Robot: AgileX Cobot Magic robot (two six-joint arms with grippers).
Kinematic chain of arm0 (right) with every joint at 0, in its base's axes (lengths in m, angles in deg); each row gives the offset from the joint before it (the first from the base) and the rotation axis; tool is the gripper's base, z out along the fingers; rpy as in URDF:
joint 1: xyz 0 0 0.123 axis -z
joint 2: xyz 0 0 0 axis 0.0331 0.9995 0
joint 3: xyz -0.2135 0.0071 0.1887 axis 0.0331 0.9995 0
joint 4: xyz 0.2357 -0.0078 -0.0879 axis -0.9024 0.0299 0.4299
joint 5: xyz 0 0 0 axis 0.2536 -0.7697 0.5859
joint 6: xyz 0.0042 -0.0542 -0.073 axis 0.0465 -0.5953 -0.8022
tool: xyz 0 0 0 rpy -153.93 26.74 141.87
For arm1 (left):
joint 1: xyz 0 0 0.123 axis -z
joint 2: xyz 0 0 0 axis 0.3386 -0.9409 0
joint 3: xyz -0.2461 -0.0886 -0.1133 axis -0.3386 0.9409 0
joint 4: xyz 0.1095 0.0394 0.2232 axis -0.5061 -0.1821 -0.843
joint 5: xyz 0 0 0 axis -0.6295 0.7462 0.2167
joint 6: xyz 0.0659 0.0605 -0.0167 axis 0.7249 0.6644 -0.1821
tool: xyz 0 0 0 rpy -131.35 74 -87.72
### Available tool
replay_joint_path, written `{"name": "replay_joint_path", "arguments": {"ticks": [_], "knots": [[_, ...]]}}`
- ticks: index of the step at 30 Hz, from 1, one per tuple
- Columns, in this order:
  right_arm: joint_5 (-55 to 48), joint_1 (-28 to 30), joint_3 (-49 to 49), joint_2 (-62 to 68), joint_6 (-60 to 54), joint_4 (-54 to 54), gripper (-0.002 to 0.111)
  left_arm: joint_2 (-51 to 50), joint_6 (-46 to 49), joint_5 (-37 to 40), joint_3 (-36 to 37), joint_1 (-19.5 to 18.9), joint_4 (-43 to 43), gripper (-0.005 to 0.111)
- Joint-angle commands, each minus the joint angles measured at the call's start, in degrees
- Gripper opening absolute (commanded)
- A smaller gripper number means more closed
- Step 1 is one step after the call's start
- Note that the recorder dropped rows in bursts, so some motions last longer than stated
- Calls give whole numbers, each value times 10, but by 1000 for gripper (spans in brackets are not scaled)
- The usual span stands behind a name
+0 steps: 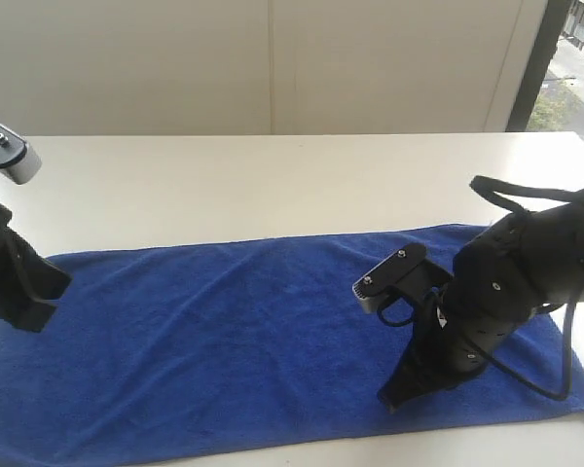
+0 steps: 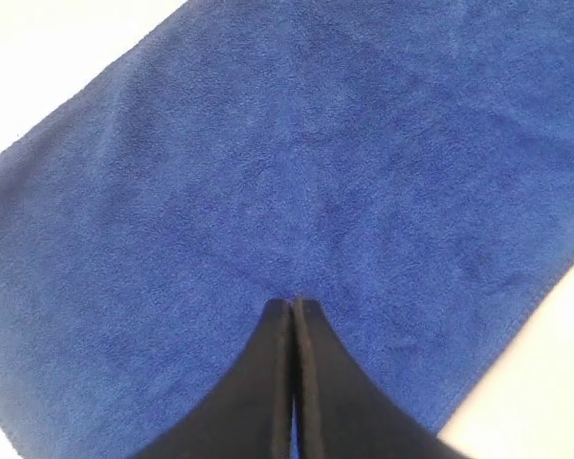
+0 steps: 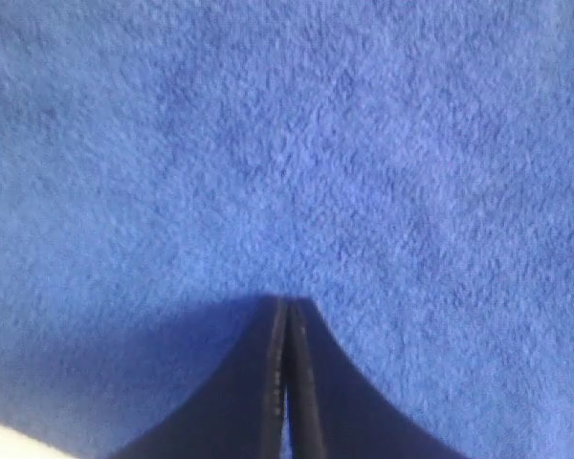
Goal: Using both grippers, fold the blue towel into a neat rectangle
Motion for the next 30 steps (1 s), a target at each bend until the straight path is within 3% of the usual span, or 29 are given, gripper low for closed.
{"name": "replay_joint_path", "arguments": {"ticks": [1,11,18,23,26,30], "knots": [[-30,3,4,12,0,-4,0,7,0,21,-1,3,-30,0],[-111,-5,4,11,-89,-122,0,7,-3,3,-1,3,-22,0],[-117,-18,-6,-21,-88,-97,0,7,-3,3,-1,3,-19,0],[-118,-16,-66,-70,-62,-28,0,7,-3,-1,-1,3,-5,0],[-98,13,-123,-72,21,78,0,7,-3,-1,-1,3,9,0],[-95,112,-201,-18,0,61,0,7,-3,-1,-1,3,44,0]]}}
